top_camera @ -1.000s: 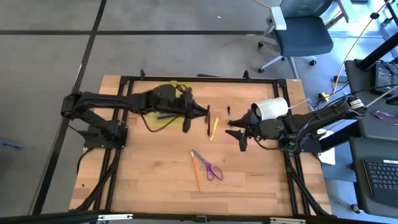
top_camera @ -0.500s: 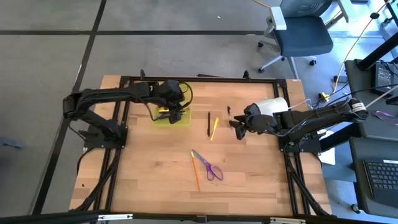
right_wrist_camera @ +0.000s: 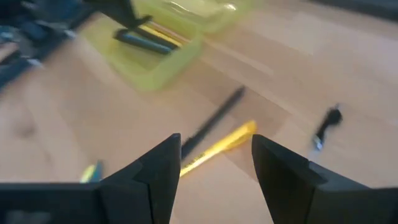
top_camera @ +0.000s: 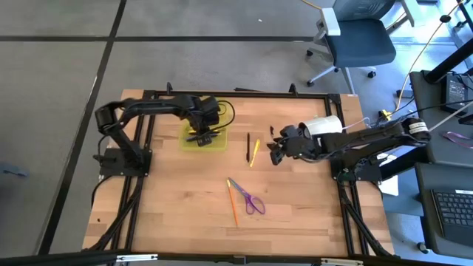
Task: Pick & place school supplies into a supply box
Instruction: Put the black pen into the yellow supply box
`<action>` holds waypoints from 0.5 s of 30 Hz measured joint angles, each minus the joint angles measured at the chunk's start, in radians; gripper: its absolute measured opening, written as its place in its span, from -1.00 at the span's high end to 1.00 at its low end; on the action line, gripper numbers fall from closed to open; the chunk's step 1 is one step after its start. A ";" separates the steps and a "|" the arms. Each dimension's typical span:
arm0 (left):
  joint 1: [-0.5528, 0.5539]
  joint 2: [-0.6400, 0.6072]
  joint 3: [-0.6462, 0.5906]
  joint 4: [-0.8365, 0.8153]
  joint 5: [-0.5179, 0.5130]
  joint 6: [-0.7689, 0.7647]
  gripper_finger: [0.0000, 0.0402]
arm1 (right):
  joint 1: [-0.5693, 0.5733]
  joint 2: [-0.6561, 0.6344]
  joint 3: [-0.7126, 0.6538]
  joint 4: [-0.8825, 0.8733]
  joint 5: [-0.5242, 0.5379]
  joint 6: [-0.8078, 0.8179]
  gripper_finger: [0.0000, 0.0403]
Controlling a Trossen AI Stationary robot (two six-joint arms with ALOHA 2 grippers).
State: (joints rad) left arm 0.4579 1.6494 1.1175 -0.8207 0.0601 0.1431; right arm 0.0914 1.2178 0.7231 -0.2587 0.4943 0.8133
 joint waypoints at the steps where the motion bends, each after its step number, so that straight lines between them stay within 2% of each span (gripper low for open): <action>1: 0.002 0.013 0.000 -0.002 0.002 0.009 0.90 | -0.008 0.018 0.000 -0.002 0.000 0.015 0.01; 5: 0.003 0.059 0.000 -0.020 0.003 0.027 0.90 | -0.038 0.092 0.000 -0.004 -0.004 0.020 0.01; 15: 0.002 0.089 0.000 -0.072 0.006 0.028 0.90 | -0.150 0.229 0.000 -0.055 -0.125 0.077 0.01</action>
State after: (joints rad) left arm 0.4604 1.7387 1.1175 -0.8923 0.0662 0.1711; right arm -0.0584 1.4466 0.7235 -0.3133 0.3688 0.8898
